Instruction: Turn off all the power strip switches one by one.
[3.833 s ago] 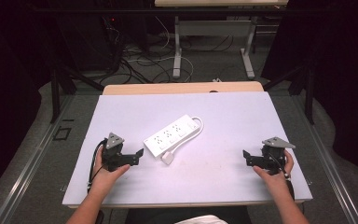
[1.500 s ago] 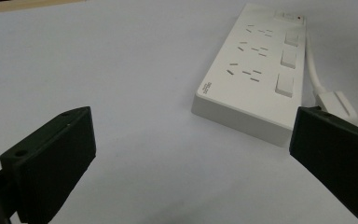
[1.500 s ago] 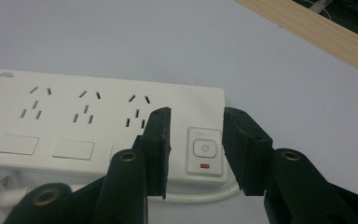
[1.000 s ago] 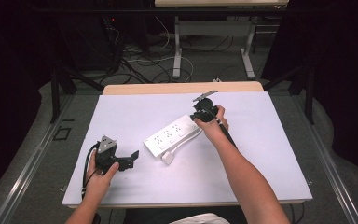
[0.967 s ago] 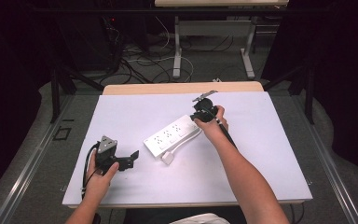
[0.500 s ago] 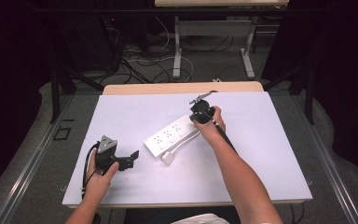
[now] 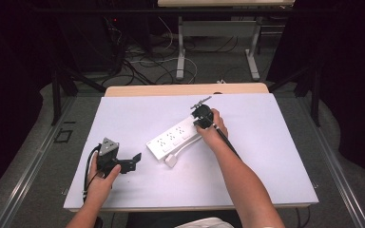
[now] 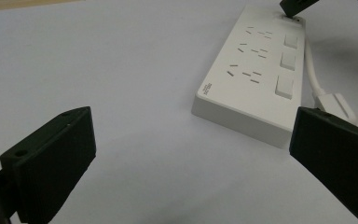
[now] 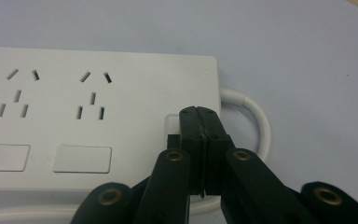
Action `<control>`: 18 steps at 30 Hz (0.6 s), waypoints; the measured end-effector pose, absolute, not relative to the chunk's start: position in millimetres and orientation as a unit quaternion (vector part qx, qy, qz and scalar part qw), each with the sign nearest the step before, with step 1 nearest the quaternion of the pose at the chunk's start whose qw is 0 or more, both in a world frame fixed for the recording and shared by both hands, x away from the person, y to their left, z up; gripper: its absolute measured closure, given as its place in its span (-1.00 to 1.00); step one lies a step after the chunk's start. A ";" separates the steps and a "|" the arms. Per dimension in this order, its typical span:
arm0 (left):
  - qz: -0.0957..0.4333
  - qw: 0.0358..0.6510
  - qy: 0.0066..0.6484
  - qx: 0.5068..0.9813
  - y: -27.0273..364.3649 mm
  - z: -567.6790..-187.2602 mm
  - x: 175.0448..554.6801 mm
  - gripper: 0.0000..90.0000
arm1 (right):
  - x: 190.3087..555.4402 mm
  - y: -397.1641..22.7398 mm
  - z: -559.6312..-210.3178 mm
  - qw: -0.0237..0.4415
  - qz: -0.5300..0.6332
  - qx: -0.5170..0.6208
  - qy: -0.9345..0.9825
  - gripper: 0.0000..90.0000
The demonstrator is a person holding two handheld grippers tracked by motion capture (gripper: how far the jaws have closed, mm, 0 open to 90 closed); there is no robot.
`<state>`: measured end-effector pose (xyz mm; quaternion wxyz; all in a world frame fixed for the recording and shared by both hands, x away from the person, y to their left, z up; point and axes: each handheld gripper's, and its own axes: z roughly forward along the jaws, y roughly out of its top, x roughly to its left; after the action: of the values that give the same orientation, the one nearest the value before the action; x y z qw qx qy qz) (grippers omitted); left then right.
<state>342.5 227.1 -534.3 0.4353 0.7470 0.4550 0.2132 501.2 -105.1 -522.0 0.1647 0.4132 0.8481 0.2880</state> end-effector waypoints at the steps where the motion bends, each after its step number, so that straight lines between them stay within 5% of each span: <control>1: 0.213 0.435 0.455 0.747 227.2 -534.2 342.5 -0.99 | 501.4 -105.6 -522.9 0.162 0.295 0.417 0.844 1.00; 18: 0.215 0.435 0.459 0.744 228.9 -533.6 341.3 -0.99 | 500.3 -105.9 -526.5 0.159 0.296 0.435 0.835 1.00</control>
<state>341.3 228.9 -533.6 0.4353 0.7441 0.4589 0.2150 500.3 -105.9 -526.5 0.1588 0.4351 0.8353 0.2962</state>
